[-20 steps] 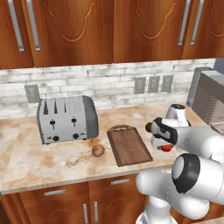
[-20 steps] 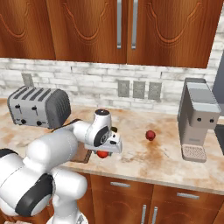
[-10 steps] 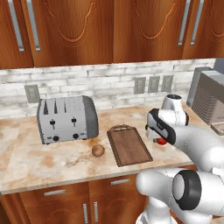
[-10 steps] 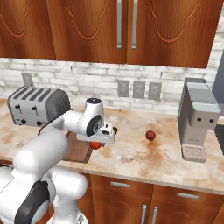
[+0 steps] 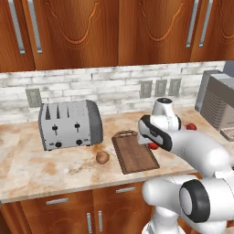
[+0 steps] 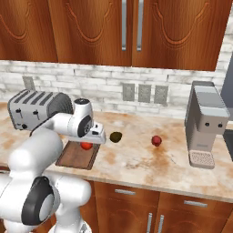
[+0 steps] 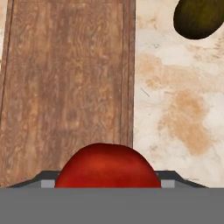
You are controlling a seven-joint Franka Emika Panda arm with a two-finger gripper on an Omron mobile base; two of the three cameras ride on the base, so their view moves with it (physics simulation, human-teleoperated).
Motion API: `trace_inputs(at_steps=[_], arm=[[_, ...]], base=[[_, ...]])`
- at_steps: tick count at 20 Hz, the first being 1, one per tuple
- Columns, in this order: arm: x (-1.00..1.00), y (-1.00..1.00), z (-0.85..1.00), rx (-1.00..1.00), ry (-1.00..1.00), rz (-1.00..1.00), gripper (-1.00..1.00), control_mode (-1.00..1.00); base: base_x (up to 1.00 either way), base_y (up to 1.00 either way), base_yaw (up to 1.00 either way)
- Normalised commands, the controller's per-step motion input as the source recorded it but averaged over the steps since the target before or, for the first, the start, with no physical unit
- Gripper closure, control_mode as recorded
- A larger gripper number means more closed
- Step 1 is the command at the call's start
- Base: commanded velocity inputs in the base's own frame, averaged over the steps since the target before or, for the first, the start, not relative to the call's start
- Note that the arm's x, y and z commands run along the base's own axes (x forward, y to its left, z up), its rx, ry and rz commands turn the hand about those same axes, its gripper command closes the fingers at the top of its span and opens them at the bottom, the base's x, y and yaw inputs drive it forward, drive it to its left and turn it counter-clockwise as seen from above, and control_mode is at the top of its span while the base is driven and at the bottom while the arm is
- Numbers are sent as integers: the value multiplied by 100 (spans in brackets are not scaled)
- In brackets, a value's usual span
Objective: Place the avocado, onion, tomato, and bell pepper on the cutting board.
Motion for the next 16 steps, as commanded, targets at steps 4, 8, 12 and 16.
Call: trace_inputs(at_steps=[4, 8, 12, 16], arm=[[51, 53, -1, 0, 0, 0, 100, -100], [51, 55, 0, 0, 1, 0, 100, -100], [52, 49, -1, 0, 2, 0, 100, -100], [47, 23, -7, 0, 0, -2, 100, -100]], base=[[0, 0, 0], [0, 0, 0], [0, 0, 0], [0, 0, 0]])
